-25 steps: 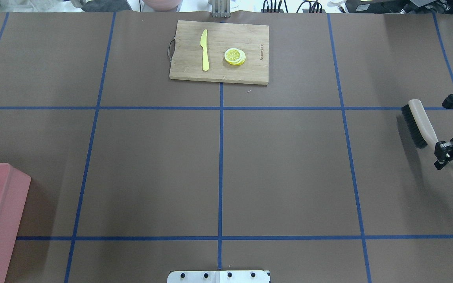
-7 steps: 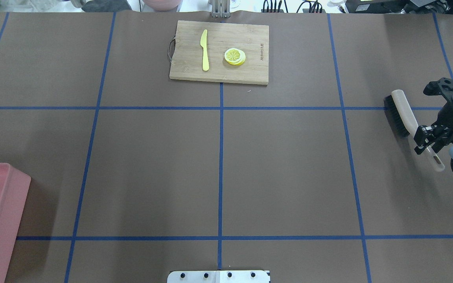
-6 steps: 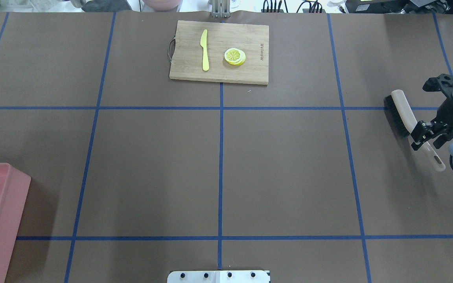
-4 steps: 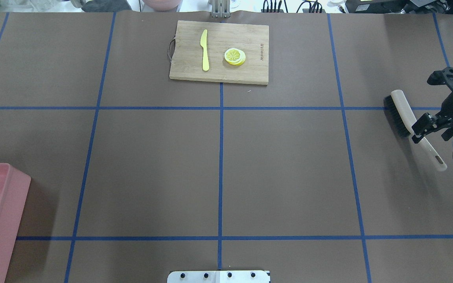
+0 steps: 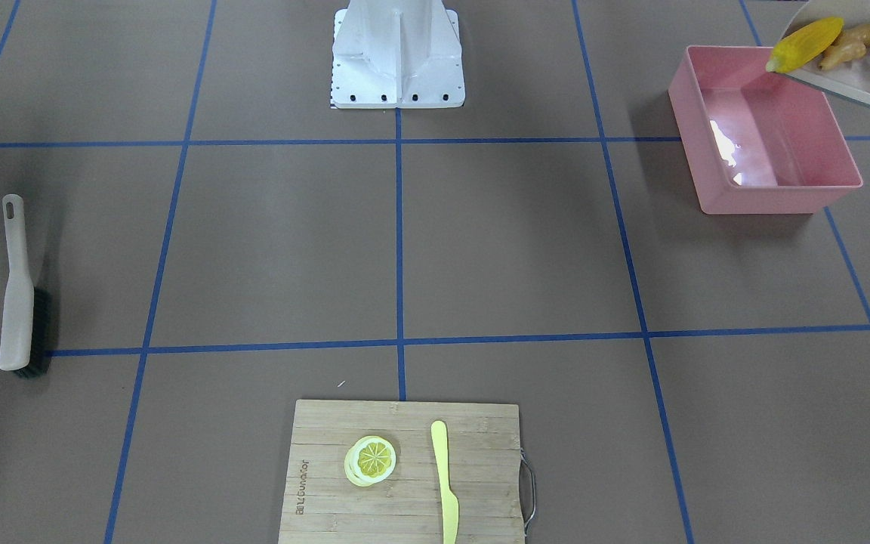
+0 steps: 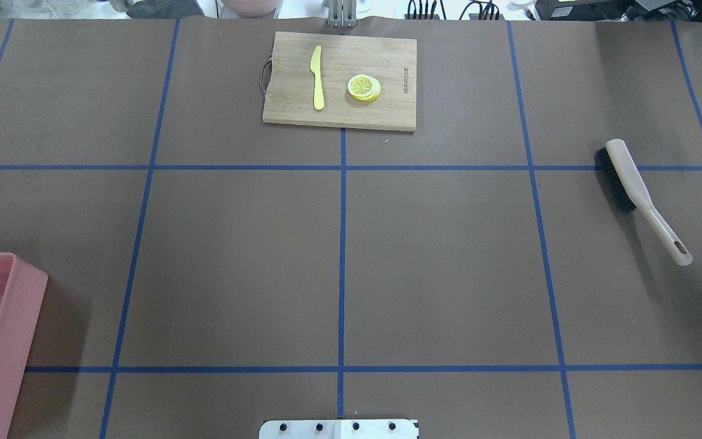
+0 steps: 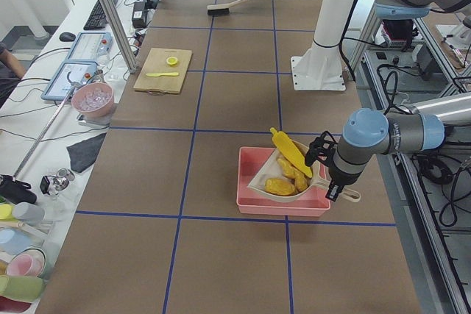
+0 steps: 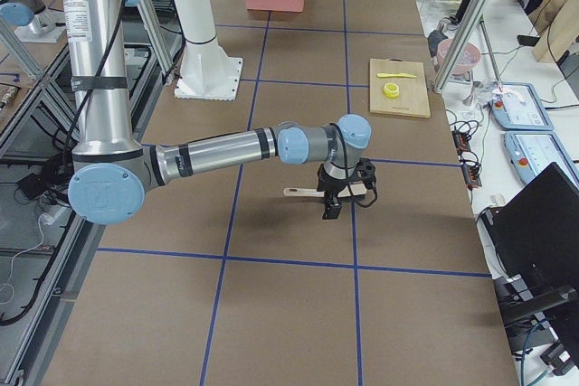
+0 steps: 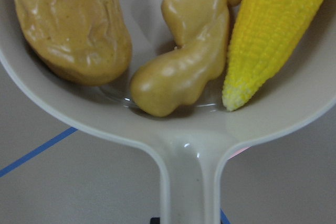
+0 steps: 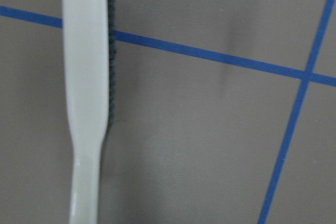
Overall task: Sweep and dump trash into bin
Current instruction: 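Raise the right gripper away from the brush while the left holds the dustpan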
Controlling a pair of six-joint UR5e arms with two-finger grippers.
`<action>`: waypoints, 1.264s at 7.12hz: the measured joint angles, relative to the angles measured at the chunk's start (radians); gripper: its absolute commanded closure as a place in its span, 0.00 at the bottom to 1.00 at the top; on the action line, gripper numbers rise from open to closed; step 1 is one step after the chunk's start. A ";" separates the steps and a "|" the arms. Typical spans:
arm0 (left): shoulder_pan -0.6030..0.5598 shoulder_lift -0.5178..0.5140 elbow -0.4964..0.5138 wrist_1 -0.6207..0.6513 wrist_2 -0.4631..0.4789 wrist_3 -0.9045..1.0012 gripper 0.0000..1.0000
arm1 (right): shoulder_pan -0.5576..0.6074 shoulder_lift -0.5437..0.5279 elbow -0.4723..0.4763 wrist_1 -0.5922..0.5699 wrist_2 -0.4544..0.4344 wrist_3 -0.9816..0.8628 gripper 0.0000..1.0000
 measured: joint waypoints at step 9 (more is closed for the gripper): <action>0.000 0.002 0.118 -0.059 0.012 0.333 1.00 | 0.300 -0.202 0.047 0.005 -0.082 -0.111 0.00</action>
